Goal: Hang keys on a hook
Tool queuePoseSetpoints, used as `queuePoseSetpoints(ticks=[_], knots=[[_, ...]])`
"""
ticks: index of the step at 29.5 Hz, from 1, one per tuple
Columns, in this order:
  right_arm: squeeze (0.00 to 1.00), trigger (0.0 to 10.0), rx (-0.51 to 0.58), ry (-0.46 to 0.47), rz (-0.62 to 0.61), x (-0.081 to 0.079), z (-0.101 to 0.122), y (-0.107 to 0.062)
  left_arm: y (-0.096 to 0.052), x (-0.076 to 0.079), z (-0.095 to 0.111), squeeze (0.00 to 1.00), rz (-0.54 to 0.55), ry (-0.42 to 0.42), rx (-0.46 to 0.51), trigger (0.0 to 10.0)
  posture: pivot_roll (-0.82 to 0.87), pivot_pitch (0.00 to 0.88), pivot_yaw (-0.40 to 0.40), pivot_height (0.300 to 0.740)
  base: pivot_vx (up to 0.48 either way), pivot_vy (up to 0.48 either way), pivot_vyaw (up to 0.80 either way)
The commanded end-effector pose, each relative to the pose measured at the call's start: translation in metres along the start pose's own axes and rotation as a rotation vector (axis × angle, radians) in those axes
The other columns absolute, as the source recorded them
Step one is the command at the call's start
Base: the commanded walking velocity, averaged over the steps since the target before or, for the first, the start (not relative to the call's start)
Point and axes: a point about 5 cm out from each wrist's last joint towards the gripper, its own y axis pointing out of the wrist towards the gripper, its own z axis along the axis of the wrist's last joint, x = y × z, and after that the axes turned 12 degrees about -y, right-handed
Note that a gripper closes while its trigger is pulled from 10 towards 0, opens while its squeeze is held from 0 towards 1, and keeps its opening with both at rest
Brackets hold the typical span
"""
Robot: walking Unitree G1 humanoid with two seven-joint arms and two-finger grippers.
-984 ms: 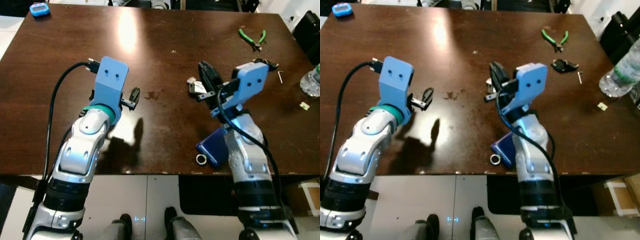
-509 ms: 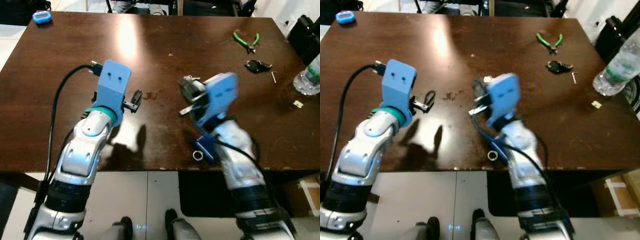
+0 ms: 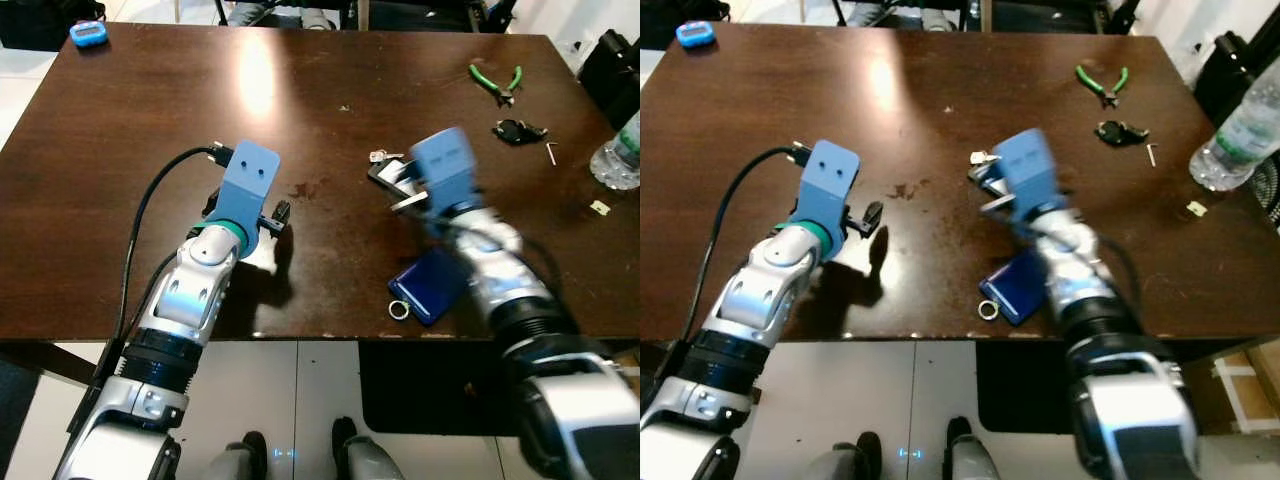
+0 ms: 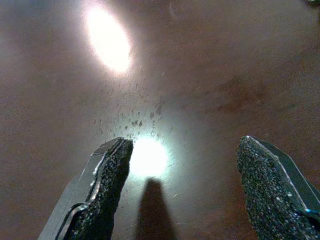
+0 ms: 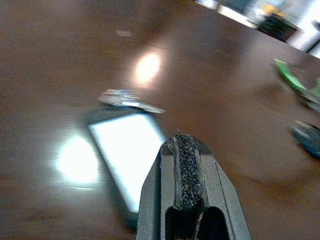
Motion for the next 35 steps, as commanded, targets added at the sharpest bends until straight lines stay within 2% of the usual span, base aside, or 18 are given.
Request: queuePoseSetpoints(ticks=[1,2,3,5,6,7,8,9,10,11,13,14,16,17,18,22,25,35], knots=[[0.00,10.0,-0.033,0.033,0.006,-0.003,-0.008,-0.001,0.001,0.003,-0.003,0.00,-0.005,0.012,0.002,10.0,-0.15,0.253,0.068,0.740,0.000,0.000,0.00],[0.00,10.0,0.066,0.149,-0.027,0.002,0.004,-0.002,-0.001,0.004,0.007,0.00,-0.012,-0.001,0.065,10.0,-0.17,0.239,0.070,0.740,0.000,0.000,0.00],[0.00,10.0,0.066,0.149,-0.027,0.002,0.004,-0.002,-0.001,0.004,0.007,0.00,-0.012,-0.001,0.065,10.0,-0.17,0.239,0.070,0.740,0.000,0.000,0.00],[0.00,10.0,0.259,0.304,-0.073,0.008,0.025,-0.012,-0.014,0.005,0.034,0.00,-0.028,-0.026,0.234,10.0,-0.17,0.211,0.070,0.740,0.000,0.000,0.00],[0.00,10.0,0.332,0.339,-0.080,0.007,0.034,-0.019,-0.022,0.005,0.045,0.00,-0.038,-0.032,0.305,10.0,-0.17,0.203,0.072,0.740,0.000,0.000,0.00],[0.00,10.0,0.332,0.339,-0.080,0.007,0.034,-0.019,-0.022,0.005,0.045,0.00,-0.038,-0.032,0.305,10.0,-0.17,0.203,0.072,0.740,0.000,0.000,0.00],[0.00,10.0,0.390,0.341,-0.075,-0.001,0.043,-0.029,-0.030,0.002,0.051,0.00,-0.041,-0.036,0.350,10.0,-0.18,0.188,0.072,0.740,0.000,0.000,0.00],[0.00,10.0,0.390,0.341,-0.075,-0.001,0.043,-0.029,-0.030,0.002,0.051,0.00,-0.041,-0.036,0.350,10.0,-0.18,0.188,0.072,0.740,0.000,0.000,0.00],[0.00,10.0,0.425,0.344,-0.071,-0.005,0.050,-0.036,-0.036,0.000,0.055,0.00,-0.042,-0.037,0.375,10.0,-0.18,0.188,0.072,0.740,0.000,0.000,0.00],[0.00,10.0,0.425,0.344,-0.071,-0.005,0.050,-0.036,-0.036,0.000,0.055,0.00,-0.042,-0.037,0.375,10.0,-0.18,0.188,0.072,0.740,0.000,0.000,0.00],[0.00,10.0,0.455,0.327,-0.055,-0.019,0.057,-0.048,-0.045,-0.004,0.055,0.00,-0.024,-0.042,0.392,10.0,-0.18,0.146,0.074,0.740,0.000,0.000,0.00],[0.00,10.0,0.455,0.327,-0.055,-0.019,0.057,-0.048,-0.045,-0.004,0.055,0.00,-0.024,-0.042,0.392,10.0,-0.18,0.146,0.074,0.740,0.000,0.000,0.00],[0.00,10.0,0.454,0.328,-0.048,-0.030,0.058,-0.054,-0.050,-0.004,0.054,0.00,-0.017,-0.094,0.402,10.0,-0.19,0.130,0.073,0.740,0.000,0.000,0.00],[0.00,10.0,0.454,0.328,-0.048,-0.030,0.058,-0.054,-0.050,-0.004,0.054,0.00,-0.017,-0.094,0.402,10.0,-0.19,0.130,0.073,0.740,0.000,0.000,0.00],[0.00,10.0,0.450,0.347,-0.043,-0.042,0.054,-0.060,-0.050,0.001,0.044,0.00,0.010,-0.097,0.378,10.0,-0.20,0.087,0.073,0.740,0.000,0.000,0.00],[0.00,10.0,0.449,0.353,-0.042,-0.045,0.053,-0.061,-0.050,0.002,0.041,0.00,0.016,-0.097,0.378,10.0,-0.20,0.087,0.073,0.740,0.000,0.000,0.00],[0.00,10.0,0.445,0.352,-0.035,-0.051,0.052,-0.068,-0.052,0.004,0.035,0.00,0.010,-0.120,0.370,10.0,-0.22,0.045,0.086,0.740,0.000,0.000,0.00],[0.00,10.0,0.412,0.328,-0.064,-0.045,0.048,-0.070,-0.048,0.009,0.027,0.00,0.001,-0.162,0.320,10.0,-0.22,0.032,0.090,0.740,0.000,0.000,0.00]])
